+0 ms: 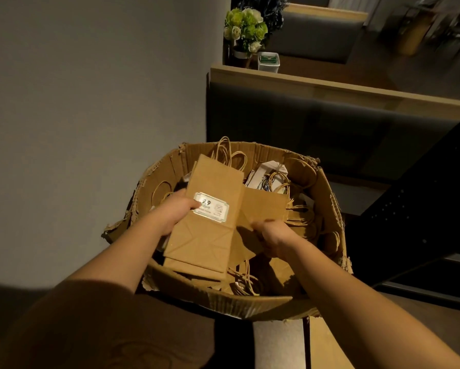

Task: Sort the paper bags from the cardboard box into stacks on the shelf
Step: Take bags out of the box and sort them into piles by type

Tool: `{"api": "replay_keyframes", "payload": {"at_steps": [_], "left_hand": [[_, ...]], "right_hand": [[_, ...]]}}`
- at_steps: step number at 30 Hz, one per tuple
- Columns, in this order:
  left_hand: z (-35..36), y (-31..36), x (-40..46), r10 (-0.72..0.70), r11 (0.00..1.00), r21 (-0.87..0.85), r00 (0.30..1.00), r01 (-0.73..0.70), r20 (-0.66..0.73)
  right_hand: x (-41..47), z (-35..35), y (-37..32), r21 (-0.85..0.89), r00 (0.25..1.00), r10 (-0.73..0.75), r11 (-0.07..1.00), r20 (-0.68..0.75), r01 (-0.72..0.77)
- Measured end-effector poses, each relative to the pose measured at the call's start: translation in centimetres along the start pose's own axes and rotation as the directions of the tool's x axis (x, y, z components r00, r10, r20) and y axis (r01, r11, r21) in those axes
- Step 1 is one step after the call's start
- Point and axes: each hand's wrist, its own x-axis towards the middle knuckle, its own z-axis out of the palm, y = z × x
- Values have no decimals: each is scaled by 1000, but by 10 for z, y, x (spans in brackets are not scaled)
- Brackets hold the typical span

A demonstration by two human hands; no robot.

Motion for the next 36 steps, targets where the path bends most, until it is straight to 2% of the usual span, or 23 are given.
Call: {"api": "replay_keyframes", "payload": {"at_steps": [2, 3, 5, 8, 12, 14, 17, 20, 25, 32, 36], "left_hand": [[-6, 3, -3, 109, 972, 218, 991, -90, -77], [-7, 5, -5, 147, 955, 272, 985, -117, -92], [-6, 10, -8, 199, 935, 318, 975, -159, -97], [-3, 13, -13, 248, 914, 353, 965, -201, -90], [2, 16, -18, 336, 851, 451, 939, -269, -75], [6, 17, -18, 360, 851, 446, 926, -278, -110], [10, 18, -19, 373, 852, 451, 913, -266, -166], [8, 16, -18, 373, 842, 478, 909, -248, -185], [-7, 11, -16, 380, 845, 487, 888, -220, -259], [3, 29, -26, 598, 704, 616, 763, -353, -246], [17, 40, -35, 626, 645, 653, 764, -397, -154]], "right_hand": [[-3, -1, 0, -176, 1000, -24, 984, 13, 26], [-4, -2, -1, -230, 999, -26, 973, 34, 33], [-9, -4, -6, -259, 998, -38, 964, 59, 52], [-17, -16, -18, -284, 996, -91, 955, 1, 87], [-29, -39, -34, -348, 970, -229, 918, -80, 188], [-36, -52, -44, -416, 941, -320, 874, -107, 250], [-48, -70, -62, -635, 872, -480, 704, -97, 317], [-63, -84, -84, -855, 834, -550, 415, 38, 312], [-84, -101, -105, -953, 776, -620, 149, 117, 264], [-102, -92, -112, -925, 664, -688, -28, 293, 380], [-111, -85, -113, -908, 585, -734, -103, 344, 406]]}}
